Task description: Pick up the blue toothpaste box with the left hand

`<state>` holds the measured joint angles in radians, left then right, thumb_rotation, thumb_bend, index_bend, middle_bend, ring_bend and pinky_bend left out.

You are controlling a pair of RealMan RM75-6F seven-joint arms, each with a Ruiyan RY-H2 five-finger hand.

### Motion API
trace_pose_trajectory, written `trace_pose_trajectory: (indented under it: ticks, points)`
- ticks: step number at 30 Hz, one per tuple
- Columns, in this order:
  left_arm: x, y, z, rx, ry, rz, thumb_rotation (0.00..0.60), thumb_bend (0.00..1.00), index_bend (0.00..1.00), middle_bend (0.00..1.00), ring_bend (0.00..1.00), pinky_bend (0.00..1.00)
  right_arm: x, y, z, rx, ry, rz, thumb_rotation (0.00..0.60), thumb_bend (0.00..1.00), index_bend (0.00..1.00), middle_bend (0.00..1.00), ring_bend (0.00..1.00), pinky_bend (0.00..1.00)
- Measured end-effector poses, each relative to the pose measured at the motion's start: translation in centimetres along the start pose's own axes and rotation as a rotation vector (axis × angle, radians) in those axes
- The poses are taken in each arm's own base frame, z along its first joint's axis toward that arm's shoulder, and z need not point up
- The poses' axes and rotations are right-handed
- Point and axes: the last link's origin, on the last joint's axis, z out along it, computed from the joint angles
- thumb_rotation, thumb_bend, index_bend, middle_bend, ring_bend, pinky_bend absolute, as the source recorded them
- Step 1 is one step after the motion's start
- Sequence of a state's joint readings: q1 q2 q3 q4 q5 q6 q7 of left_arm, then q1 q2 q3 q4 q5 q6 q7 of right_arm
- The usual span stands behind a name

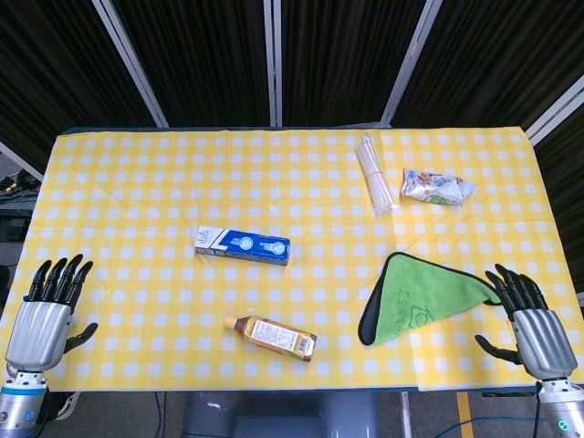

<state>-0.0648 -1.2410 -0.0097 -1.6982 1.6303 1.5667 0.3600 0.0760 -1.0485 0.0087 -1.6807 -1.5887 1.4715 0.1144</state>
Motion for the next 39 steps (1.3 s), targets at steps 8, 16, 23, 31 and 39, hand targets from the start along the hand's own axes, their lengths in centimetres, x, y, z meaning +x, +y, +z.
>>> trace_pose_trajectory:
  ticks: [8,16,23,31,39]
  points:
    - [-0.1,0.0,0.0,-0.001,-0.007,-0.001,0.600,0.10,0.00,0.00,0.00,0.00,0.1,0.0,0.0,0.002,0.005,0.002,0.600,0.08,0.00,0.00,0.00,0.00]
    - [-0.3,0.2,0.2,-0.010,-0.015,-0.005,0.600,0.08,0.00,0.00,0.00,0.00,0.3,0.1,-0.1,-0.004,0.011,0.005,0.600,0.08,0.00,0.00,0.00,0.00]
    - [-0.5,0.6,0.6,-0.011,-0.023,-0.022,0.600,0.00,0.00,0.00,0.00,0.00,0.6,0.2,-0.1,-0.009,0.018,0.019,0.600,0.08,0.00,0.00,0.00,0.00]
    - [0.0,2.3,3.8,-0.072,-0.039,0.005,0.600,0.00,0.00,0.00,0.00,0.00,0.7,0.2,-0.1,-0.004,0.014,0.032,0.600,0.08,0.00,0.00,0.00,0.00]
    - [0.6,5.7,7.9,-0.171,-0.116,0.072,0.600,0.00,0.00,0.00,0.00,0.03,0.5,0.2,-0.1,-0.001,-0.006,0.042,0.600,0.08,0.00,0.00,0.00,0.00]
